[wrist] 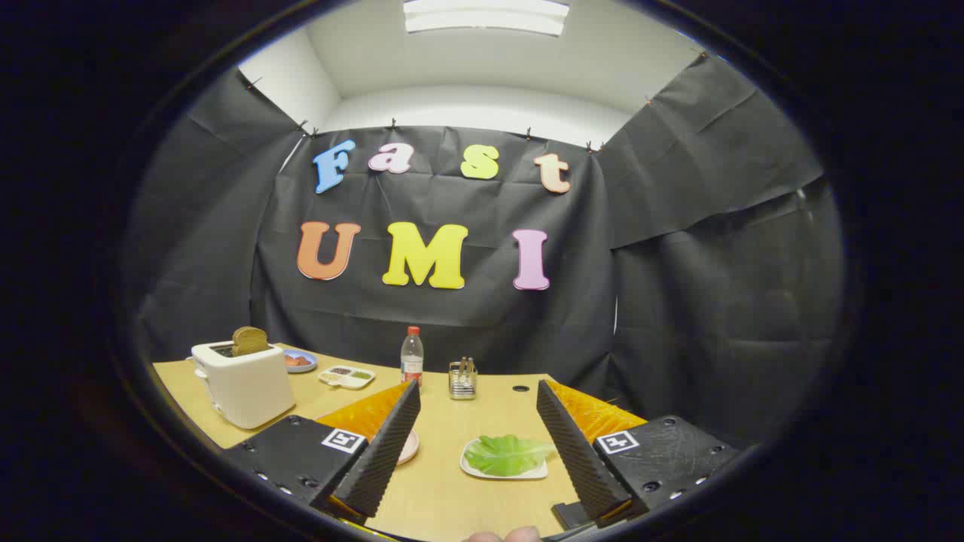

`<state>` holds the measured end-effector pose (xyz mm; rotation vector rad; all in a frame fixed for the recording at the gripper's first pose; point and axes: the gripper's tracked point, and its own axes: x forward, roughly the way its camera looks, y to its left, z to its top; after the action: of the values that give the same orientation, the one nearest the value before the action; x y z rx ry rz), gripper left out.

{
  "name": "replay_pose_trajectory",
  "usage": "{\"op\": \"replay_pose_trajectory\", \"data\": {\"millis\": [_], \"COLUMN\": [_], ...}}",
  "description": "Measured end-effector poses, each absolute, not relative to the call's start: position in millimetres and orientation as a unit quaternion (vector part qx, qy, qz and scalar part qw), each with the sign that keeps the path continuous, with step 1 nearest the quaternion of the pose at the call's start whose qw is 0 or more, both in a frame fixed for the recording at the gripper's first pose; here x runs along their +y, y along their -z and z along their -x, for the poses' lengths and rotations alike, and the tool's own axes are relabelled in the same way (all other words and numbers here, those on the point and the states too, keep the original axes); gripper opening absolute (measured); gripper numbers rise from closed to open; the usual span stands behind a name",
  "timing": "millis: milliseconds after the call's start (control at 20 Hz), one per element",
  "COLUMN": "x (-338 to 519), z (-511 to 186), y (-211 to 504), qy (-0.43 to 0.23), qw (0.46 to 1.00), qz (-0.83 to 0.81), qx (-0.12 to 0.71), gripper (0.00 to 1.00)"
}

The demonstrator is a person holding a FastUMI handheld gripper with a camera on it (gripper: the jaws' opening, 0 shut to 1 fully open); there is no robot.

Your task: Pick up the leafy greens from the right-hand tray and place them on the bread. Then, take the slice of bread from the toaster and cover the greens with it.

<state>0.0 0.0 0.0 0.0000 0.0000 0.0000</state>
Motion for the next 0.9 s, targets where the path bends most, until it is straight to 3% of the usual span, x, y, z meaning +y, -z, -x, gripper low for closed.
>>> {"op": "replay_pose_trajectory", "data": {"millis": [900], "x": [-9.1], "z": [-8.1], "y": [6.5], "qy": [0.028], "qw": [1.0], "qz": [0.008], "qx": [0.005], "gripper": [0.95]}}
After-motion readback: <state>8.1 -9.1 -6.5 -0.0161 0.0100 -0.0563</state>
